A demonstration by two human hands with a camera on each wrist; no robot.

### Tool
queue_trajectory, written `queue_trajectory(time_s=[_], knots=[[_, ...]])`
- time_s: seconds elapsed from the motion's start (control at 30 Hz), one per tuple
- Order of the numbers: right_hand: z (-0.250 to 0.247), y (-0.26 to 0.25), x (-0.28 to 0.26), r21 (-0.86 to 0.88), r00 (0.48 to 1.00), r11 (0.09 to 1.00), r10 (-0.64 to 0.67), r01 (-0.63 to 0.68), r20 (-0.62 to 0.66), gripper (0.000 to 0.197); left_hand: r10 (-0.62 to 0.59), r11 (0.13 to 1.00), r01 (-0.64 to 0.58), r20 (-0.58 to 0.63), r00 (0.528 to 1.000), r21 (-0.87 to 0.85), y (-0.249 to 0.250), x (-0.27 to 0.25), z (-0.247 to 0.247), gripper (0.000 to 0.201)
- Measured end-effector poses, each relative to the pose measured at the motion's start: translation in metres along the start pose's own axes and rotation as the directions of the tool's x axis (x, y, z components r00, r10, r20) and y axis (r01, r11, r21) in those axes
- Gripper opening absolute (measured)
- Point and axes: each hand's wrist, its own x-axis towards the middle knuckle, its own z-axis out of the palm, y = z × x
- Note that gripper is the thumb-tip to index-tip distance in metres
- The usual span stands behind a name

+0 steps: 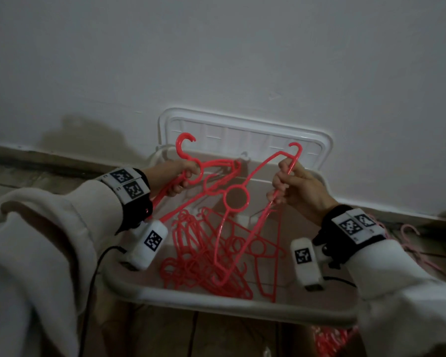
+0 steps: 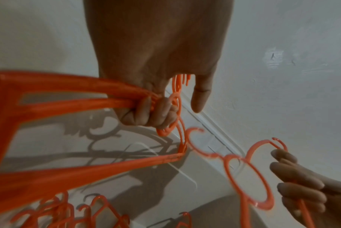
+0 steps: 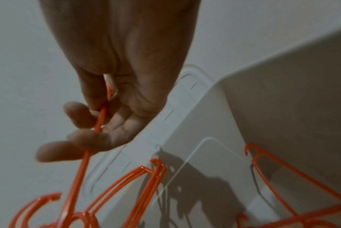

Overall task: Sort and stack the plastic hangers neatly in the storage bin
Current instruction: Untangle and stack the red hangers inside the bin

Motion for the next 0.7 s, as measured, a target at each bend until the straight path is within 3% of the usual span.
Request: queue_trajectory(time_s=[0.23, 0.3, 0.37, 0.5, 0.6, 0.7], knots=[[0.009, 0.0, 0.005, 0.252, 0.999, 0.967, -0.027, 0.036, -0.038, 0.027, 0.119, 0.98, -0.066, 0.283, 0.952, -0.188, 0.0, -0.008, 0.012, 0.032], [0.015, 0.008, 0.009, 0.242, 0.999, 0.97, 0.012, -0.004, -0.033, 0.026, 0.206, 0.971, -0.163, 0.26, 0.943, -0.176, 0.003, -0.014, 0.02, 0.025], [0.022, 0.019, 0.013, 0.163, 0.996, 0.984, 0.08, -0.073, -0.038, 0.024, 0.255, 0.964, -0.238, 0.158, 0.954, -0.118, 0.003, -0.017, 0.027, 0.013], [0.032, 0.042, 0.024, -0.15, 0.972, 0.964, 0.203, -0.22, -0.12, 0.017, 0.206, 0.977, -0.21, 0.111, 0.972, 0.026, 0.001, -0.014, 0.032, 0.039], [0.032, 0.048, 0.031, -0.313, 0.938, 0.884, 0.327, -0.346, -0.116, 0.018, 0.252, 0.967, -0.252, 0.035, 0.967, 0.018, -0.003, -0.012, 0.026, 0.011], [0.031, 0.053, 0.036, -0.523, 0.896, 0.744, 0.435, -0.416, -0.093, 0.018, 0.272, 0.962, -0.269, -0.086, 0.958, 0.051, -0.01, -0.003, 0.017, 0.004]])
